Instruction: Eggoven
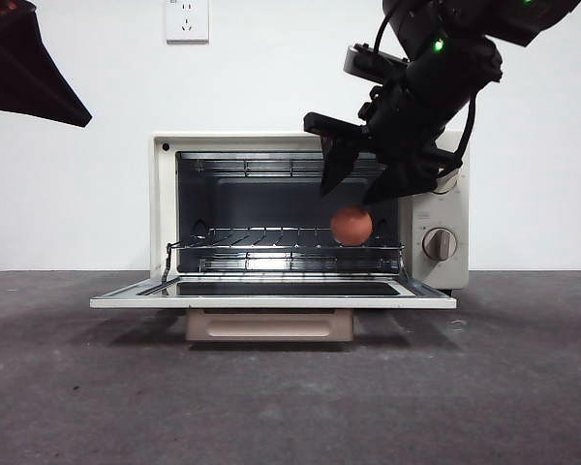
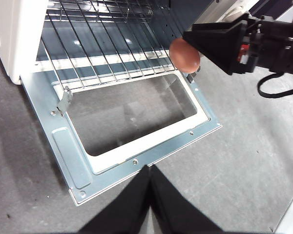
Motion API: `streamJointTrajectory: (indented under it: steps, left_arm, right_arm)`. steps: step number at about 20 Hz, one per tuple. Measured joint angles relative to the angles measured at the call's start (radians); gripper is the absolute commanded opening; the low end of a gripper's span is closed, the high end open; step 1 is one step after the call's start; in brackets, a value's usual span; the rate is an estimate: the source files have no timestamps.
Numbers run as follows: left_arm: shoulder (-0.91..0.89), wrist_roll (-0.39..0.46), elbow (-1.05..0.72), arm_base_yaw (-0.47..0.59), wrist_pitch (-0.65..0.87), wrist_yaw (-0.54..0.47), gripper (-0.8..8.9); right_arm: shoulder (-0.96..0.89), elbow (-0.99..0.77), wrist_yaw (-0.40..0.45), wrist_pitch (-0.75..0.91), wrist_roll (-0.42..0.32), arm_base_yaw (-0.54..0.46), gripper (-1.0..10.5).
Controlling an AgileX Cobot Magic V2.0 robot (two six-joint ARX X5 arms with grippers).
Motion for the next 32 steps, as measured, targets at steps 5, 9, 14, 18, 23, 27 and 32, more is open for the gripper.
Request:
streamJointTrajectory:
  steps: [5,9,14,18,23,27,32]
  left_arm:
    - [0.009,0.012,0.000,0.005,0.029,-0.004,0.07]
    - [0.129,-0.005,-0.033,0.029,0.135,-0.007,0.07]
    - [0.322,-0.033,-0.036,0.029,0.261,-0.007,0.07]
    - [0.443,-0.072,-0.036,0.029,0.362,-0.031,0.07]
    - [0.546,-0.099,-0.036,0.028,0.431,-0.034,0.07]
    - [0.575,-0.106,-0.036,0.010,0.447,-0.053,0.07]
    - [0.620,-0.106,-0.036,-0.026,0.470,-0.060,0.06]
  right_arm:
    - [-0.125,0.000,-0.013,-0.125,0.000,0.000,3.0]
    - [-0.317,0.000,-0.044,-0.275,-0.004,0.011,3.0]
    - [-0.566,0.000,-0.062,-0.452,-0.039,0.012,3.0]
    - [-0.718,0.000,-0.062,-0.570,-0.061,0.012,3.0]
    - [-0.828,0.000,-0.063,-0.609,-0.068,0.012,3.0]
    - [-0.855,0.000,-0.063,-0.626,-0.068,0.012,3.0]
    - [-0.856,0.000,-0.062,-0.628,-0.068,0.012,3.0]
